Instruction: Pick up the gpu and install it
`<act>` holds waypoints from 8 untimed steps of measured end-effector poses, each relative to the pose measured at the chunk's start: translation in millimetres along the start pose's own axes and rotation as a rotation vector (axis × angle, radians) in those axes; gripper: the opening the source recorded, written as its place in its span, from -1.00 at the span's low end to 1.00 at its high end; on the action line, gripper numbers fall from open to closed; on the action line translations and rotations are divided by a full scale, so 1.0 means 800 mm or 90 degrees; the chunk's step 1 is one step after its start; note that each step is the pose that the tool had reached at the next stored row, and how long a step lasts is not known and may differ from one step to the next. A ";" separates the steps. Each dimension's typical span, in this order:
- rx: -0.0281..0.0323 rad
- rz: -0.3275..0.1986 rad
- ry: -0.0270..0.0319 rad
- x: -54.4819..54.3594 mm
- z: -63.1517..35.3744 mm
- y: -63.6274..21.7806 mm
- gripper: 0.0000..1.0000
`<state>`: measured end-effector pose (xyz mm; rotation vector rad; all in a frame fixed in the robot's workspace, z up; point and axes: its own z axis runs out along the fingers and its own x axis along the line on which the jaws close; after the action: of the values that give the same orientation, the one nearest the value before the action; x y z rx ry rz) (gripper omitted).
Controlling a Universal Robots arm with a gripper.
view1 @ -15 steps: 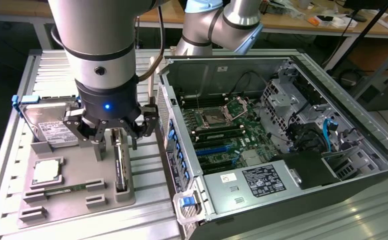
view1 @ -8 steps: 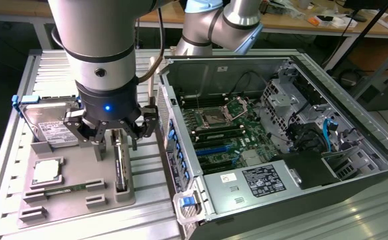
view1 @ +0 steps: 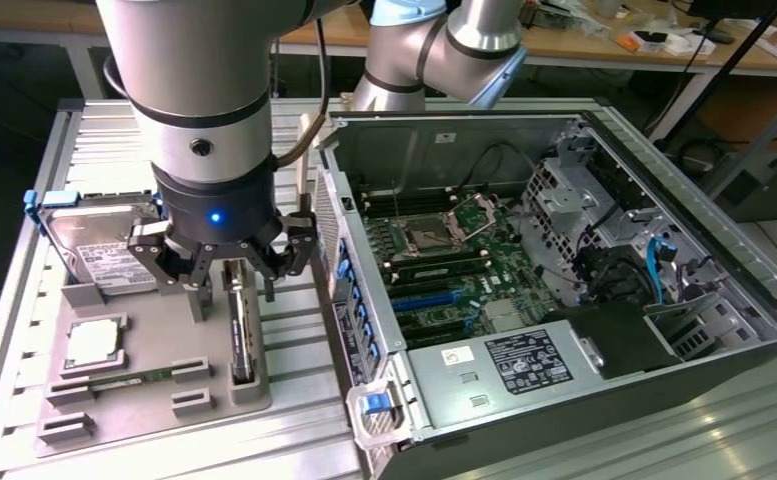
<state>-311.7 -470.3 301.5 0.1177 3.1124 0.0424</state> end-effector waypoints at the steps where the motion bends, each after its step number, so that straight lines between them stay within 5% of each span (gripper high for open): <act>1: 0.0000 0.000 -0.0001 0.000 0.000 0.000 0.20; 8: 0.0000 0.000 0.0000 0.000 0.003 0.000 0.20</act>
<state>-311.6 -470.3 299.2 0.1178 3.1124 0.0423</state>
